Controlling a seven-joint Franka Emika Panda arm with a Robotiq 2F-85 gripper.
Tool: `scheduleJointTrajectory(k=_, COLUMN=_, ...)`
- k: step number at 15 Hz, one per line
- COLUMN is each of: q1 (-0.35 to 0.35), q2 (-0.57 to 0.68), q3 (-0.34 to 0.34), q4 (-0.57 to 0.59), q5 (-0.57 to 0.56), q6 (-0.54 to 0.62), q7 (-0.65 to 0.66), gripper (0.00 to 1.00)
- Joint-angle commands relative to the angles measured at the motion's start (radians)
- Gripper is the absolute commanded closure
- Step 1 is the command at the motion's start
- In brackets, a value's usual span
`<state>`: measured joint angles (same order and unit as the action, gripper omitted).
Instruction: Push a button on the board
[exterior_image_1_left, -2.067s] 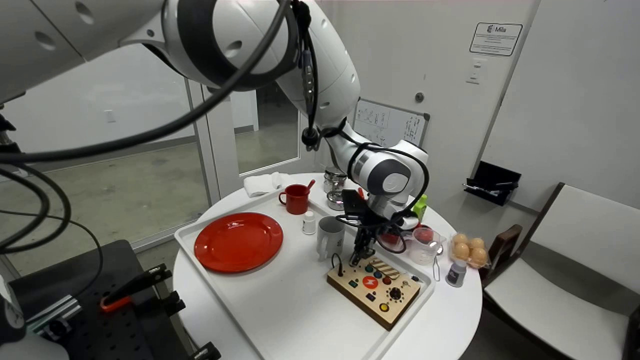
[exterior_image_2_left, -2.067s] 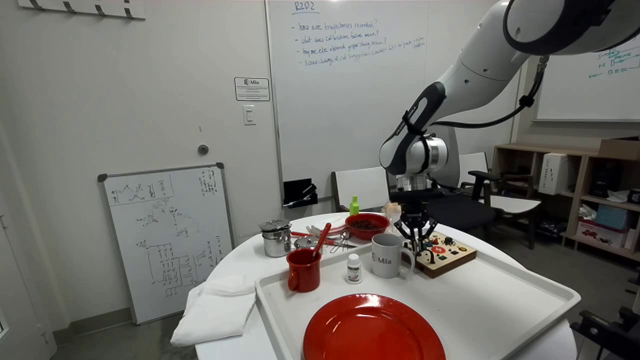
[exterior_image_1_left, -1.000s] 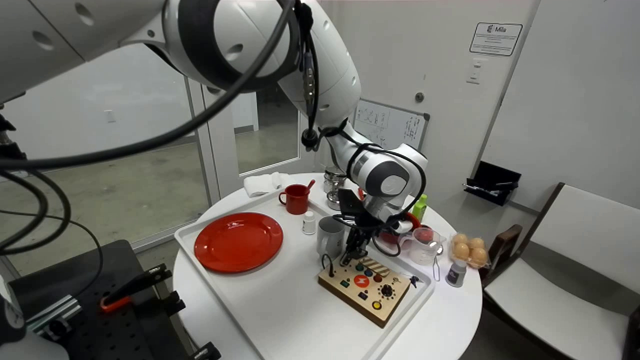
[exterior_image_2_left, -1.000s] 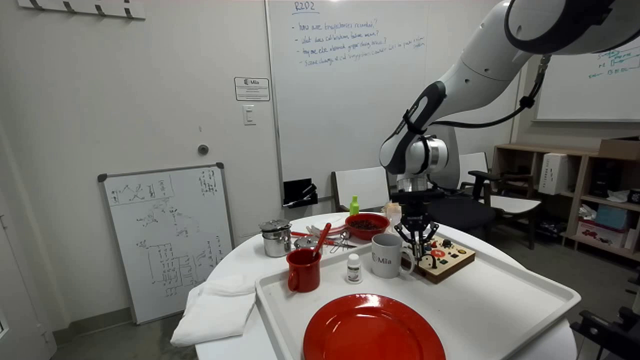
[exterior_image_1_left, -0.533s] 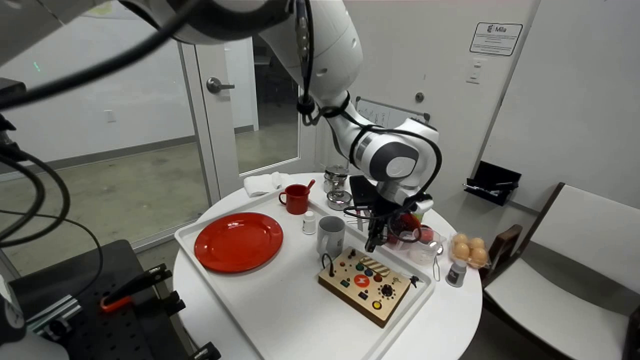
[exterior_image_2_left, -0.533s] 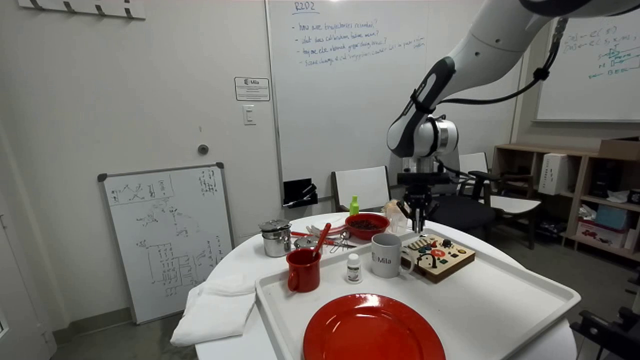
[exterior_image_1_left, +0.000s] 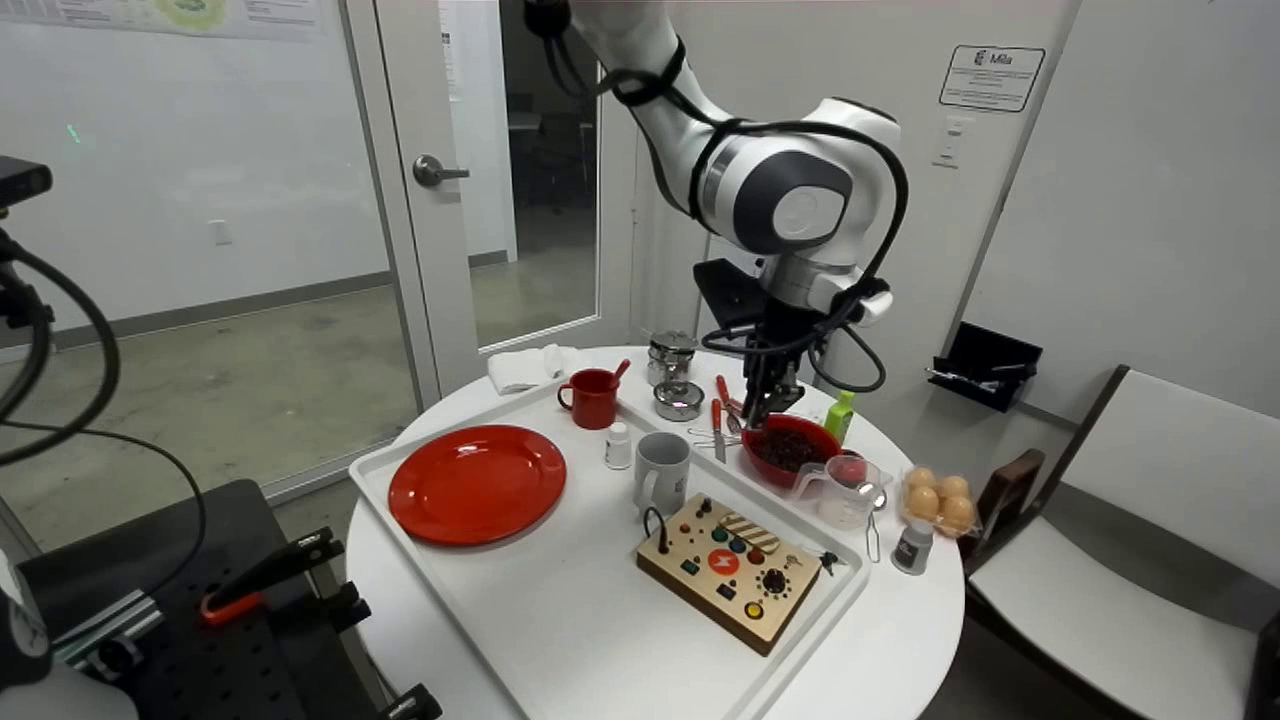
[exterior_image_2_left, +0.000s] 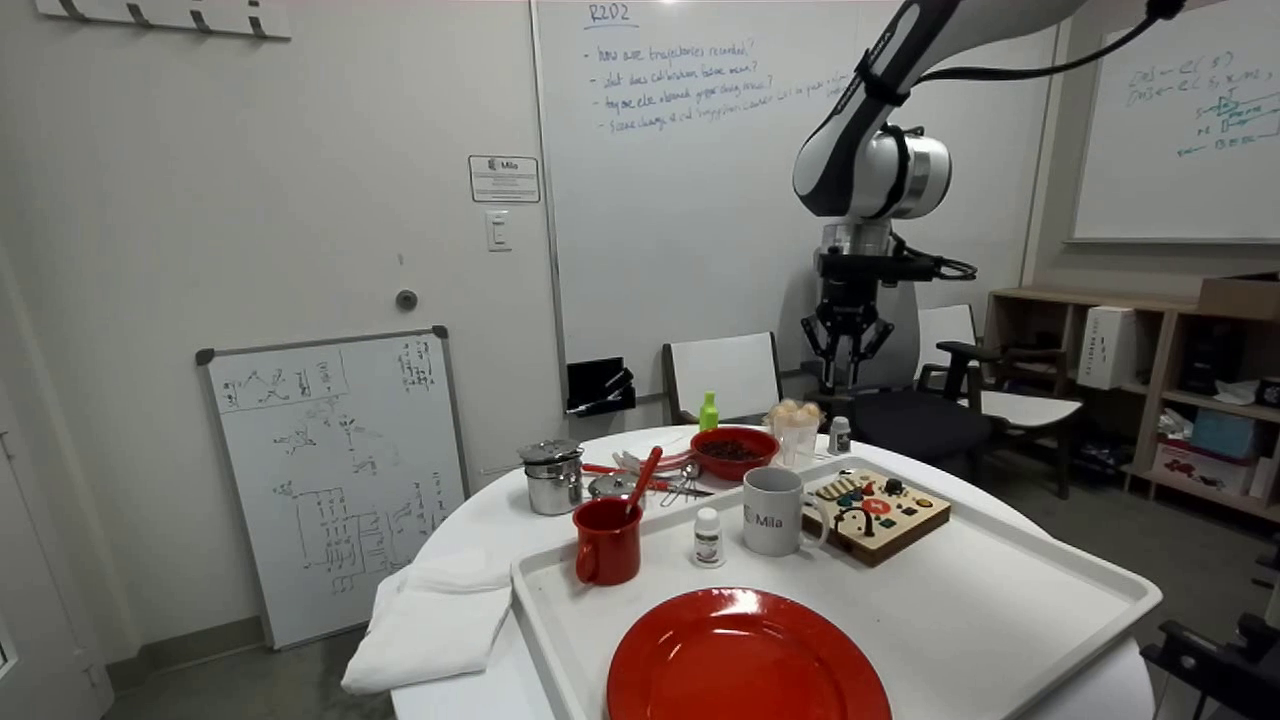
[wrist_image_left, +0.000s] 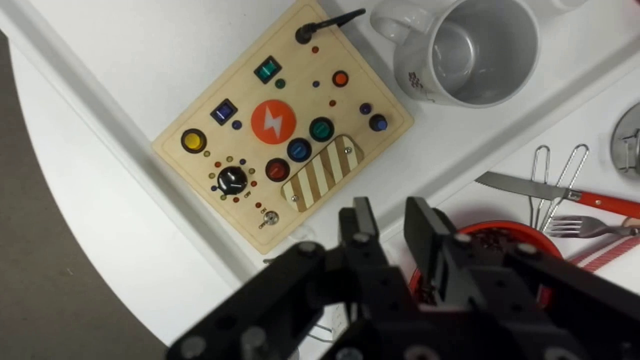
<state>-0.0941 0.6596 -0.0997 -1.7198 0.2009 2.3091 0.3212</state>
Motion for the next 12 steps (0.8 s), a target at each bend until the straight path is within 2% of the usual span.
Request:
scheduleJointTrajectory(k=1, q1=-0.027, q2=-0.036, q3=0.025, q4=-0.027, q5=0.025, q6=-0.045, q7=-0.064, gripper=0.44)
scheduleJointTrajectory(k=3, q1=-0.041, q2=-0.023, q3=0.035, q4=-0.011, q5=0.040, q6=-0.086, q7=-0.081, gripper=0.30)
scheduleJointTrajectory(k=4, q1=-0.018, q2=-0.016, q3=0.014, q4=-0.006, q5=0.012, q6=-0.059, q7=-0.045, gripper=0.48)
scheduleJointTrajectory(k=6, q1=-0.025, q2=-0.015, q3=0.019, q4=-0.005, q5=0.015, q6=-0.074, q7=-0.052, gripper=0.33)
scheduleJointTrajectory(k=7, q1=-0.027, q2=-0.015, q3=0.020, q4=-0.005, q5=0.015, q6=-0.076, q7=-0.054, gripper=0.30)
scheduleJointTrajectory(k=12, q1=-0.027, q2=-0.015, q3=0.021, q4=-0.005, q5=0.016, q6=-0.078, q7=-0.055, gripper=0.30)
